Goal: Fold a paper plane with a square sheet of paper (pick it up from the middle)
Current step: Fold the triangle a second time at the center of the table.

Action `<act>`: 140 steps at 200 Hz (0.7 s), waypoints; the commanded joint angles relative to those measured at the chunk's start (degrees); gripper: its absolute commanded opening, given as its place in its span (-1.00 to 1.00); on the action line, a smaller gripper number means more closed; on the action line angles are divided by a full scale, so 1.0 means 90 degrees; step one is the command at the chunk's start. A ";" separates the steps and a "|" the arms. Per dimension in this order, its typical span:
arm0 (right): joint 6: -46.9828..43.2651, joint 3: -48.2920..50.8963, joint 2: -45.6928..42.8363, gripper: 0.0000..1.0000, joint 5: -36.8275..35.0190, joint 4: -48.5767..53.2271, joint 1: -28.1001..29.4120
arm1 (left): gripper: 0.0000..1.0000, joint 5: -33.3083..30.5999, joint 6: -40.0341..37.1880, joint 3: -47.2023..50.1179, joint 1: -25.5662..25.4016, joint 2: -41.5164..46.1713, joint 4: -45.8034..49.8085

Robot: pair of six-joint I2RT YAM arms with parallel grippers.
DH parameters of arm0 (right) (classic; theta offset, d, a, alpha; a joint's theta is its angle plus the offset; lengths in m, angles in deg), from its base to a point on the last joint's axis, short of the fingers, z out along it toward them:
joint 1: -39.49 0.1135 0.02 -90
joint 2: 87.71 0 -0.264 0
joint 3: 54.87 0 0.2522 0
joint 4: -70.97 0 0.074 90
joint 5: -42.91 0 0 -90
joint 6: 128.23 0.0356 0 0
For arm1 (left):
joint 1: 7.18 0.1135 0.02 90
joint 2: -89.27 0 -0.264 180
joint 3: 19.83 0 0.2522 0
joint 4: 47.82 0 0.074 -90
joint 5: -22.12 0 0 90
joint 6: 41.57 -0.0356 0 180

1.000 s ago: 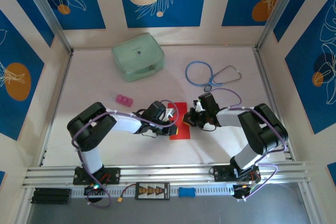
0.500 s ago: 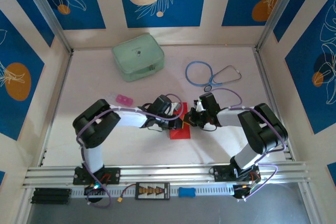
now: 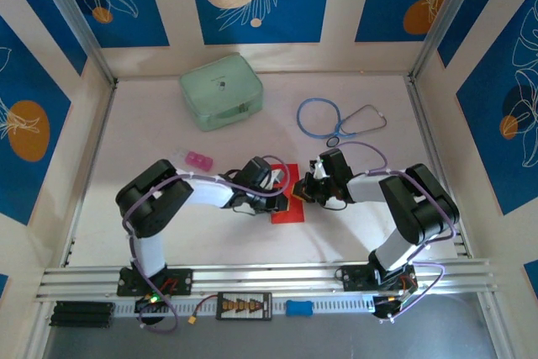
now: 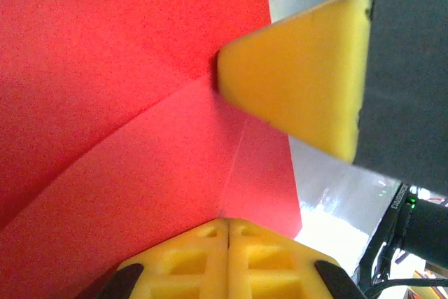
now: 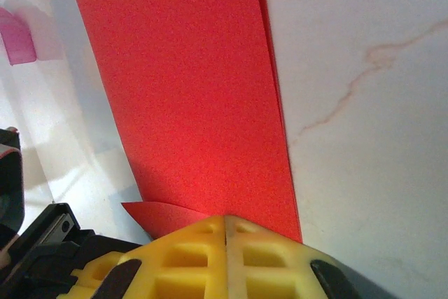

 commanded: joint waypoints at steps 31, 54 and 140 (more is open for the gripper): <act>-0.0071 0.0274 0.0439 -1.00 -0.0572 0.0428 -0.0073 | -0.92 -0.0028 -0.0314 0.0534 0.0039 0.0405 0.0954; -0.0085 0.0269 0.0416 -1.00 -0.0575 0.0455 -0.0074 | -0.92 -0.0042 -0.0368 0.0887 0.0042 0.0627 0.1034; -0.0135 0.0170 0.0307 -1.00 -0.0548 0.0611 -0.0029 | -0.97 0.0037 -0.0267 0.1700 0.0035 0.1412 0.0818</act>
